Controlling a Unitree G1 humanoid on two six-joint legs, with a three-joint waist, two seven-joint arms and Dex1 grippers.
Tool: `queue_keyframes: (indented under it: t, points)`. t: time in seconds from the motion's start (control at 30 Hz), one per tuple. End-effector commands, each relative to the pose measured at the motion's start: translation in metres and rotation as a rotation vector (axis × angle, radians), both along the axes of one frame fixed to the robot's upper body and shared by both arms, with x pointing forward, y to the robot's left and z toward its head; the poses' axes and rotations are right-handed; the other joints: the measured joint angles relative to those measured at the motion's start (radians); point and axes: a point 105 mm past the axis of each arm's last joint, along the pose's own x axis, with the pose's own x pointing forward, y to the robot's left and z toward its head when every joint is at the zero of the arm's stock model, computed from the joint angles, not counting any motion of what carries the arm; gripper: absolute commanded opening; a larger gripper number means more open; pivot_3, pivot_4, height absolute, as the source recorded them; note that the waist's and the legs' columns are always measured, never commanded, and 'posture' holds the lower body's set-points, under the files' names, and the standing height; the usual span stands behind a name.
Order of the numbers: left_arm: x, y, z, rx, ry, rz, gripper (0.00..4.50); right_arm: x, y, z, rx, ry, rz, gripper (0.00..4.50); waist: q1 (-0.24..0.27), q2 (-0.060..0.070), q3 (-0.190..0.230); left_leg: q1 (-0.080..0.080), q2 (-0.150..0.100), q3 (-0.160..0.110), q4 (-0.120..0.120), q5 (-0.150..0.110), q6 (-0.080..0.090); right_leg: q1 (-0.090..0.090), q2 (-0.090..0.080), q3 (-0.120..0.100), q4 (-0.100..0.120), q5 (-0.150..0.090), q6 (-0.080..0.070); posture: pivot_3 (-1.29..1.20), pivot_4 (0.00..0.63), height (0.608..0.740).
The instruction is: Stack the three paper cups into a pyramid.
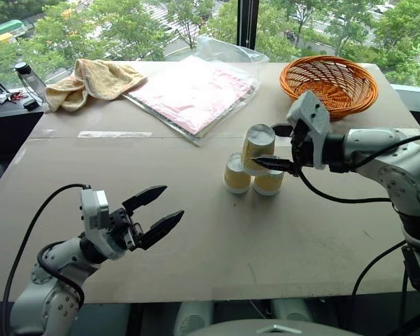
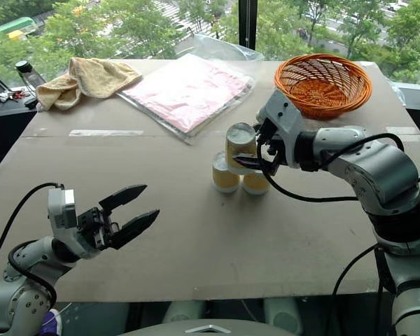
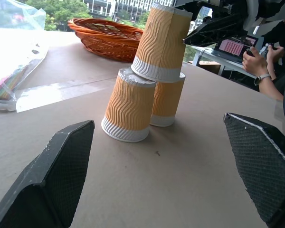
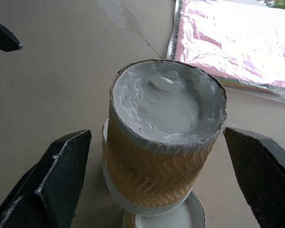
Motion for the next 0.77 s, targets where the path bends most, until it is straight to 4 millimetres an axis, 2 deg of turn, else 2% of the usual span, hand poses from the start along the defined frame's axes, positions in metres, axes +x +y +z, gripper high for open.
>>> queue_keyframes:
  t: [0.03,0.17,0.23,0.33,0.4,0.53,0.63,0.77]
  points:
    - [-0.002,0.001,0.007,0.000,-0.034,-0.005,4.50,-0.005,-0.012,0.025,0.021,-0.130,-0.018,4.44,0.001,0.000,0.000,0.000,0.000,0.000,0.000,0.000,0.000,0.000,0.000,0.000,0.000,0.000,0.000,0.00,0.150,0.740]
    - [-0.001,-0.002,0.006,-0.002,-0.023,0.000,4.50,-0.021,-0.033,0.035,0.061,-0.196,-0.031,4.44,0.008,0.000,0.000,-0.001,0.000,0.000,0.000,0.000,0.000,0.000,0.000,-0.001,-0.001,0.000,0.000,0.00,0.150,0.740]
    - [0.003,-0.002,0.003,0.006,-0.007,0.018,4.50,-0.032,-0.049,0.030,0.081,-0.210,-0.039,4.44,0.011,-0.002,-0.001,-0.001,0.000,0.000,0.000,0.000,0.000,0.000,0.000,-0.001,-0.001,0.000,0.000,0.00,0.150,0.740]
    - [0.005,0.001,-0.006,0.076,0.007,0.029,4.50,-0.055,-0.083,0.008,0.215,-0.162,-0.069,4.44,0.014,-0.003,-0.002,-0.001,0.000,-0.001,0.000,0.000,0.000,0.001,0.000,-0.001,-0.001,0.001,0.001,0.00,0.150,0.740]
    - [0.006,0.013,-0.011,0.115,0.032,0.050,4.50,-0.074,-0.110,-0.021,0.198,-0.113,-0.125,4.44,0.014,-0.003,-0.002,0.000,0.000,-0.002,0.000,0.000,0.000,0.002,0.000,-0.003,-0.001,0.000,0.002,0.00,0.150,0.740]
    - [0.005,0.031,-0.020,0.215,0.085,0.074,4.50,-0.106,-0.147,-0.058,0.146,-0.032,-0.245,4.44,0.002,-0.001,0.000,0.001,0.000,0.000,0.000,0.000,0.000,0.002,0.000,-0.001,-0.001,-0.001,0.000,0.00,0.150,0.740]
    - [0.001,0.041,-0.030,0.292,0.119,0.052,4.50,-0.122,-0.159,-0.073,0.097,-0.025,-0.281,4.44,-0.007,-0.001,-0.001,0.004,0.001,0.003,0.000,0.000,0.000,0.002,0.000,0.001,0.000,-0.004,0.003,0.00,0.150,0.740]
    - [0.004,0.044,-0.032,0.314,0.125,0.034,4.50,-0.126,-0.165,-0.082,0.070,-0.027,-0.287,4.44,-0.012,-0.003,-0.002,0.006,0.003,0.004,0.000,0.000,0.000,0.004,0.000,0.001,0.000,-0.004,0.003,0.00,0.150,0.740]
